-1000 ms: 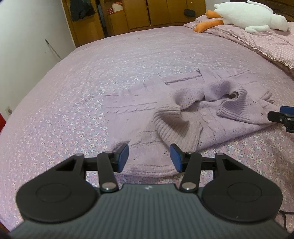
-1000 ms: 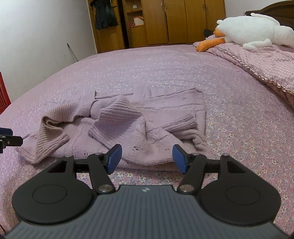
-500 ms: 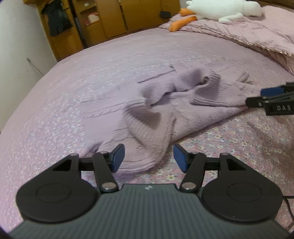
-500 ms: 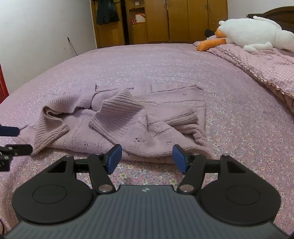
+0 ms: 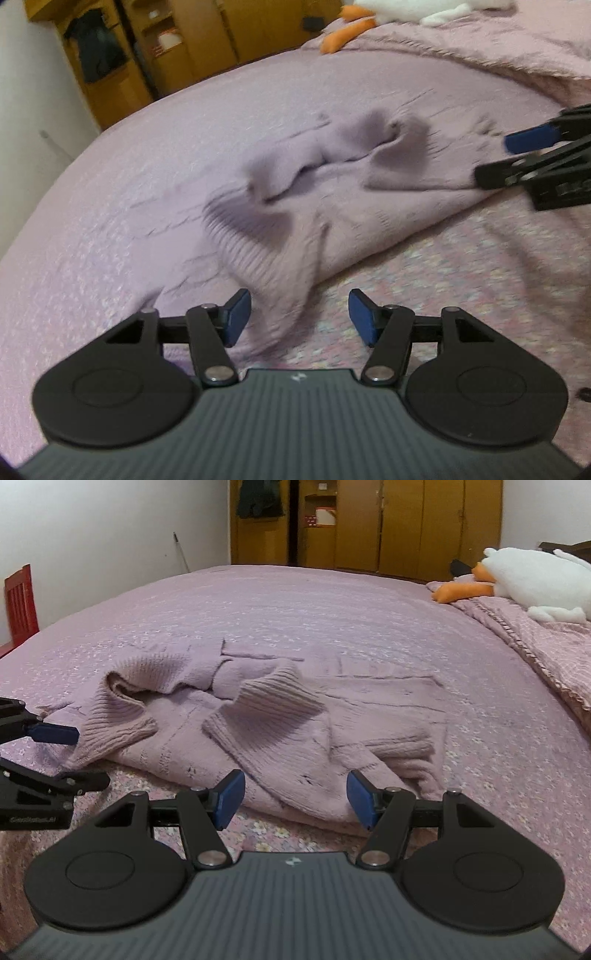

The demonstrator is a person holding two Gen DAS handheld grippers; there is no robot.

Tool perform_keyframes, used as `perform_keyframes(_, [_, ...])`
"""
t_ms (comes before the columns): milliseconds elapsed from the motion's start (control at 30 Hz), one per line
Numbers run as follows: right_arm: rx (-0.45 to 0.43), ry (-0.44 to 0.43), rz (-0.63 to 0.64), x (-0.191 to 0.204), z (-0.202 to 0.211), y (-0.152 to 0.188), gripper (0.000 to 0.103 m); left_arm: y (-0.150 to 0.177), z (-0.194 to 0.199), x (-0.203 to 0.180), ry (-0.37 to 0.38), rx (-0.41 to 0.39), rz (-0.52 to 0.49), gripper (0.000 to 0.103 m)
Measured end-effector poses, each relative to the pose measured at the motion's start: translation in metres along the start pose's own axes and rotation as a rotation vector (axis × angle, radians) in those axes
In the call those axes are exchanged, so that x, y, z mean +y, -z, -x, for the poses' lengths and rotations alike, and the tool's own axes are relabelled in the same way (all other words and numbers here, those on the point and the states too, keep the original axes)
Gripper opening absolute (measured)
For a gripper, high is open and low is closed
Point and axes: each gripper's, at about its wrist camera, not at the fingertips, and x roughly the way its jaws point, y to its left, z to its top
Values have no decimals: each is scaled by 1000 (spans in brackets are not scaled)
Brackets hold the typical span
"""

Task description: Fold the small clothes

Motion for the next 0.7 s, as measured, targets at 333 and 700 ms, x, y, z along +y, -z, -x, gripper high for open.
perform_keyframes(333, [16,-34,-54,-5,-47,-3,69,-8,-12,37,2,-59,85,57])
perform_keyframes(700, [-56,-14,-89,-9,-46,-2,68,-25,-6,67,11,-101,157,13])
